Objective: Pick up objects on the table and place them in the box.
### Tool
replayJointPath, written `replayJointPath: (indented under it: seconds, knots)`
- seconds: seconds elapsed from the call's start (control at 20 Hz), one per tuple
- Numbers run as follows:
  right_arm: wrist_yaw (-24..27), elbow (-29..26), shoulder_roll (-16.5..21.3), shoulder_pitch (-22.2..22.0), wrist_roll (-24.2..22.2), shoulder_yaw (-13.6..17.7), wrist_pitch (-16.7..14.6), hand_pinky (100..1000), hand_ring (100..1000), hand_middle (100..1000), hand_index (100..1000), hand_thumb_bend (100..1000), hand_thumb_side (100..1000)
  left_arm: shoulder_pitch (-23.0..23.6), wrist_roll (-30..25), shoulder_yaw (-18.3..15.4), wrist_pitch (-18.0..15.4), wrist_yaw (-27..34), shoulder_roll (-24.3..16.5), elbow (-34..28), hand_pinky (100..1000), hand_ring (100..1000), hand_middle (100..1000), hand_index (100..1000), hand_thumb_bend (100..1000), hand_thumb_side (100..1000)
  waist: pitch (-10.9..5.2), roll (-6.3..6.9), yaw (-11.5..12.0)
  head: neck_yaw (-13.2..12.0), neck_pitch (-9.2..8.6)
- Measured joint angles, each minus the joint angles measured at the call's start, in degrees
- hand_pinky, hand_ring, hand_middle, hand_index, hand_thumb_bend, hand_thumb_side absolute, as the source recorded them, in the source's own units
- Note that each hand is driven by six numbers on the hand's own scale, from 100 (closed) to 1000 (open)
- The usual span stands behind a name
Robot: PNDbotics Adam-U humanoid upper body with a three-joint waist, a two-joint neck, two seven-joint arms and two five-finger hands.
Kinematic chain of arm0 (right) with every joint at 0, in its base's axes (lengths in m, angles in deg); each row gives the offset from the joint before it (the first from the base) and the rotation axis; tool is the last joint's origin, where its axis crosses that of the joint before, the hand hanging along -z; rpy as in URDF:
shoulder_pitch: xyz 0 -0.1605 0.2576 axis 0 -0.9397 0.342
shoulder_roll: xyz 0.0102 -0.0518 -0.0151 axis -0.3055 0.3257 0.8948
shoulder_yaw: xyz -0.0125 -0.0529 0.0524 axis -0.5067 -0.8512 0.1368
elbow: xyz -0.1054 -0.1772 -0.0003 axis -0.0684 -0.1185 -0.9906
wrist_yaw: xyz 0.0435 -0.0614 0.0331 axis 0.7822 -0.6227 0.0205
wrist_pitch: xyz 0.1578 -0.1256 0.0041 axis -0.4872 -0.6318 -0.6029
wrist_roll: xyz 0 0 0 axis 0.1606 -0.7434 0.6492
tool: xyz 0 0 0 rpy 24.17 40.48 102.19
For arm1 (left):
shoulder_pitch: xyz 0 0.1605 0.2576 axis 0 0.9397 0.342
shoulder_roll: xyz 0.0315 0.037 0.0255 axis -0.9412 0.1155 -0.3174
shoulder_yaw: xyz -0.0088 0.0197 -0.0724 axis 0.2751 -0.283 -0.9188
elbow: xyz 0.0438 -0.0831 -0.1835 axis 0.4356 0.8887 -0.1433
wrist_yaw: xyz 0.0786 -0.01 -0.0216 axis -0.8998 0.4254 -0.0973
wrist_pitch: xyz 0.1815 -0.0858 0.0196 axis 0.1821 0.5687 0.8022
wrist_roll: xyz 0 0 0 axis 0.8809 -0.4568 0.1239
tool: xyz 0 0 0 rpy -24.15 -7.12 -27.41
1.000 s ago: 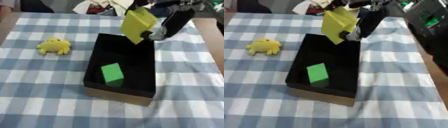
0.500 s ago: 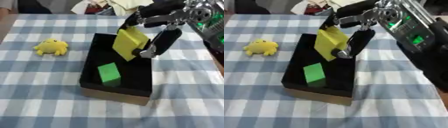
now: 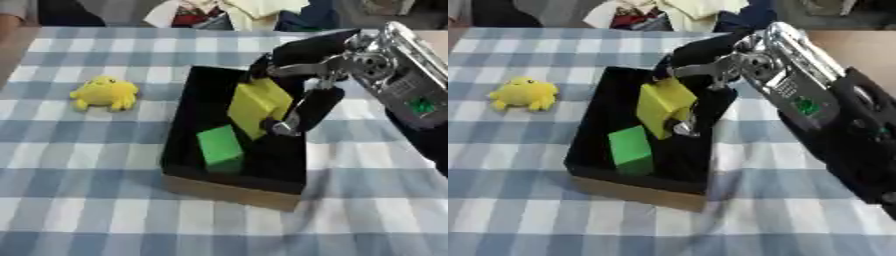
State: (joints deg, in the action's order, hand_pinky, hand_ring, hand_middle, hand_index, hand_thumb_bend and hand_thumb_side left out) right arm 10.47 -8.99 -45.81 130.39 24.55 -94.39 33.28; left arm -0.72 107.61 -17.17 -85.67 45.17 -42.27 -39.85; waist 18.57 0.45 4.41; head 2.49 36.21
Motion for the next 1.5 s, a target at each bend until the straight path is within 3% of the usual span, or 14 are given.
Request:
replayJointPath:
  seconds: [0.1,0.15,0.25,0.4,0.75,0.95,1.15,1.25,1.4,1.5]
  knots:
    - [-0.47,0.42,-0.48,-0.18,0.04,-0.12,-0.27,922,906,813,834,100,452,-0.30,-0.07,0.03,0.87,-1.49,-0.24,0.00,579,708,683,830,100,825,0.00,0.05,0.10,0.06,0.00]
    - [-0.60,0.51,-0.53,-0.19,0.04,-0.21,-0.42,931,918,829,847,100,471,-0.32,-0.06,0.09,1.22,-2.08,-0.41,0.00,611,740,713,856,102,943,0.00,0.06,0.11,0.09,0.00]
    - [-1.13,0.90,-0.52,-0.20,0.05,-0.60,-0.73,935,922,833,850,100,483,-1.15,-0.37,0.78,2.01,-3.18,-0.70,0.00,640,760,724,861,131,975,-0.05,0.45,0.81,0.25,0.10]
    - [-2.81,1.63,-0.52,-0.21,0.07,-1.45,-1.66,942,926,840,858,100,523,-3.51,-1.91,3.29,3.80,-5.12,-3.38,1.26,699,796,749,886,206,999,-0.51,1.46,1.22,0.72,0.56]
    - [-5.87,2.89,-1.19,0.59,0.03,-2.11,-3.65,951,936,859,871,100,582,-8.16,-6.79,11.33,8.78,-10.21,-11.25,8.75,814,860,803,914,357,997,-0.75,1.31,0.10,0.53,0.99]
    - [-6.93,2.98,-1.47,1.40,0.12,-2.13,-4.41,962,956,886,915,100,753,-9.96,-9.61,16.16,10.32,-13.11,-15.88,13.48,849,882,823,931,447,966,-0.90,1.04,-0.56,-0.09,1.02]
    - [-7.88,2.78,-1.47,2.47,0.11,-1.81,-5.45,974,966,901,932,100,906,-11.69,-12.73,21.12,9.53,-16.24,-20.83,18.52,866,892,828,930,526,957,-0.97,0.49,-1.22,-0.95,1.07]
    - [-8.41,2.31,-1.46,3.03,0.10,-1.37,-5.82,978,971,906,938,226,1000,-12.44,-14.31,22.74,8.47,-17.89,-22.49,20.93,874,897,832,934,558,962,-1.04,0.31,-1.34,-1.29,1.09]
    - [-9.07,1.12,-1.40,3.63,0.07,-0.59,-6.00,984,977,913,945,388,1000,-13.42,-16.73,24.41,6.55,-20.27,-23.21,24.65,895,909,841,947,627,961,-1.30,0.06,-1.70,-1.49,1.20]
    - [-9.16,0.23,-1.28,3.92,0.05,0.02,-5.98,986,979,915,948,442,1000,-14.17,-18.35,25.33,5.22,-21.92,-23.21,27.22,899,911,841,949,655,949,-1.31,-0.12,-1.76,-1.62,1.31]
